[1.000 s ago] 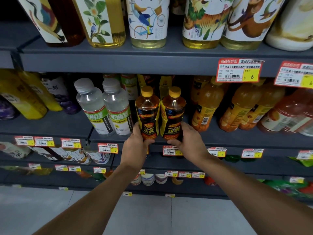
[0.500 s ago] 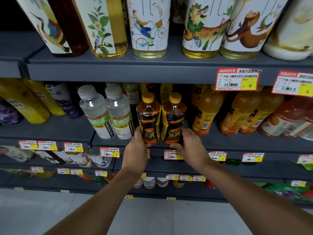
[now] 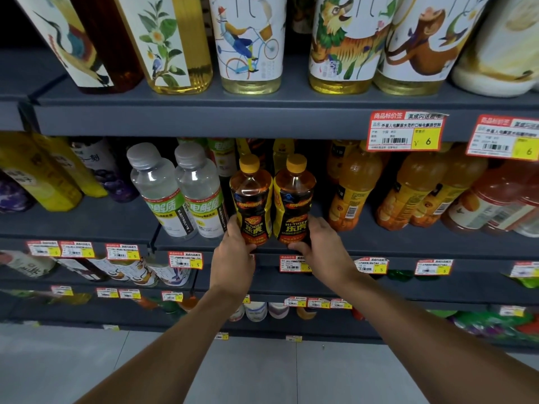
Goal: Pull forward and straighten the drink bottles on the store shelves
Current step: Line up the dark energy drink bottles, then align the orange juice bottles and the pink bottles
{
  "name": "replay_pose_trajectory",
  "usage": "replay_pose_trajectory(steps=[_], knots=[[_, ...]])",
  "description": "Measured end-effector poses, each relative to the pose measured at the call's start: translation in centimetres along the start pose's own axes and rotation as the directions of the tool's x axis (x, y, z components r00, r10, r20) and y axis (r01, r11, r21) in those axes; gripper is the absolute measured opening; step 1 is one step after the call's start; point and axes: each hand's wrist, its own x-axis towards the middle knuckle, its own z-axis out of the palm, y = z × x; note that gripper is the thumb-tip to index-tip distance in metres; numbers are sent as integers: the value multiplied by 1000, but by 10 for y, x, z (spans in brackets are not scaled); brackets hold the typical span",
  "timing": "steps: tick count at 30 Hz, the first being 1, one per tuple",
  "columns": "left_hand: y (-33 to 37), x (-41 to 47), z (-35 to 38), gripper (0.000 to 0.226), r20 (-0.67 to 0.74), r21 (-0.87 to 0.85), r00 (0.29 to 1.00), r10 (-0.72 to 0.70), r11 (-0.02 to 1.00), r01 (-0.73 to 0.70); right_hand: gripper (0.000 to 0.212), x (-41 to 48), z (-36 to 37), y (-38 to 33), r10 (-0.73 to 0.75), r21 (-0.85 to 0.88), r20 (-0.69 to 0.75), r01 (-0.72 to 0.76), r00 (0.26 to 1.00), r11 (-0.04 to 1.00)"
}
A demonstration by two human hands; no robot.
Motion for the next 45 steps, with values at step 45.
replay_pose_trajectory(steps=[45], knots=[[42, -58, 18, 31, -103, -96, 995, -1, 995, -9, 47, -38, -40, 16, 167, 57, -186, -159, 968, 986]])
